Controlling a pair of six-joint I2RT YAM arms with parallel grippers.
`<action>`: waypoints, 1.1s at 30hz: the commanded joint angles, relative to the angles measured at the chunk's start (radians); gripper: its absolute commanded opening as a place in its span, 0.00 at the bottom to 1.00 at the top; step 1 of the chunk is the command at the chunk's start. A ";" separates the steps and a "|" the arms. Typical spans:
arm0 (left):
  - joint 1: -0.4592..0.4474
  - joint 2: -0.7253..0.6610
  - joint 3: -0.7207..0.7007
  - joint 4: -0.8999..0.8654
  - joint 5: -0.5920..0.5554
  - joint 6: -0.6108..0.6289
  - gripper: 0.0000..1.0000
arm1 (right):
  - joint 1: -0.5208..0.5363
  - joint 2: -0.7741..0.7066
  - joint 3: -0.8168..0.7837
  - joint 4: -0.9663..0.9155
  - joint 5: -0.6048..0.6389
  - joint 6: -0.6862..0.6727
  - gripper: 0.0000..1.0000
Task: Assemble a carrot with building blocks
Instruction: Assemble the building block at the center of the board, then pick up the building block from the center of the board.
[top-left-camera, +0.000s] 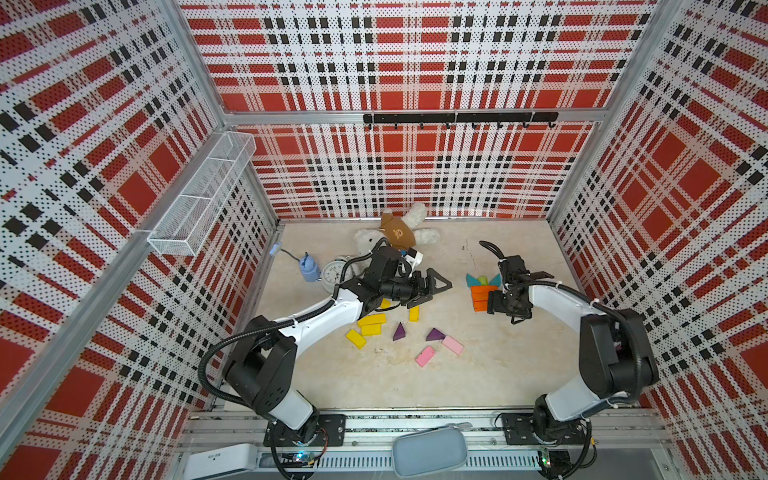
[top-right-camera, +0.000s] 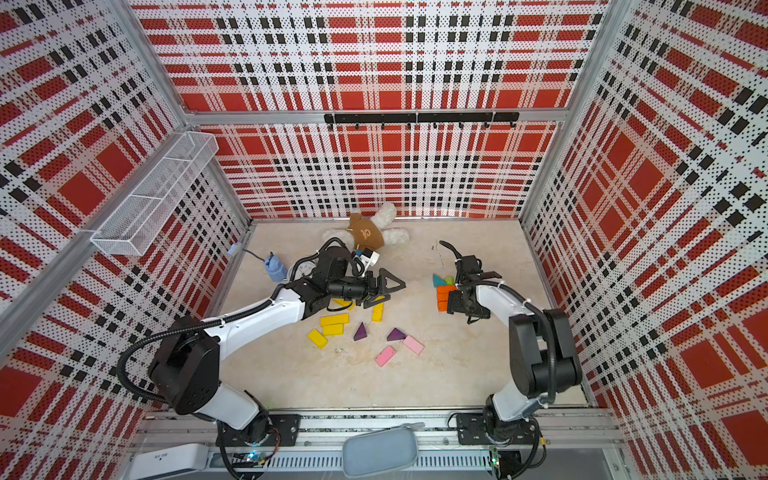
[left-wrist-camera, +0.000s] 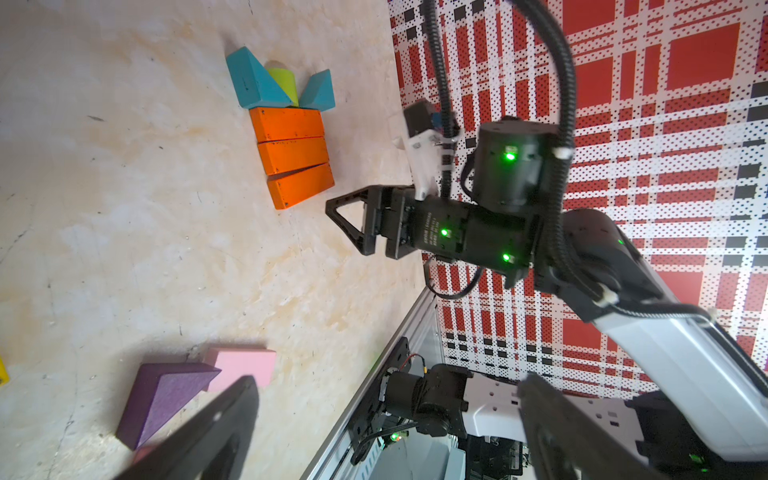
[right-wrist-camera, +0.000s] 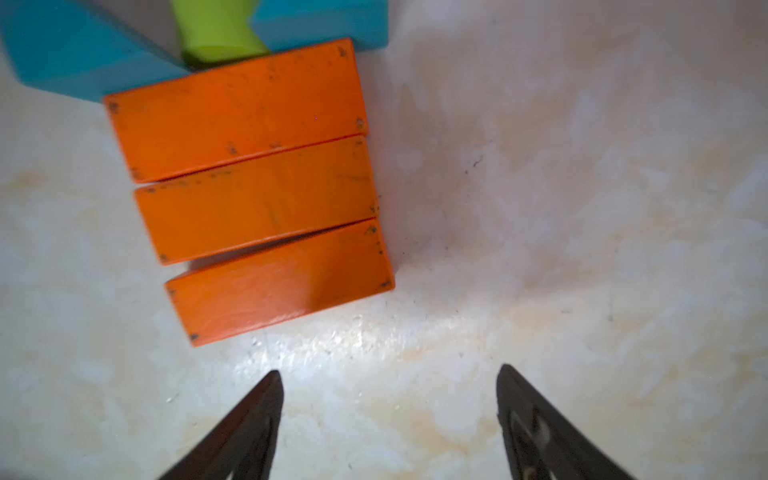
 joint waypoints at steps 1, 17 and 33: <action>0.036 -0.019 -0.004 0.026 -0.015 -0.002 1.00 | 0.092 -0.086 -0.021 -0.034 -0.003 0.056 0.83; 0.184 -0.083 0.000 -0.031 -0.097 0.053 1.00 | 0.386 -0.057 0.026 -0.132 0.030 0.275 0.90; 0.095 -0.106 0.041 -0.141 -0.158 0.144 1.00 | 0.536 -0.042 -0.036 -0.138 0.072 0.425 0.95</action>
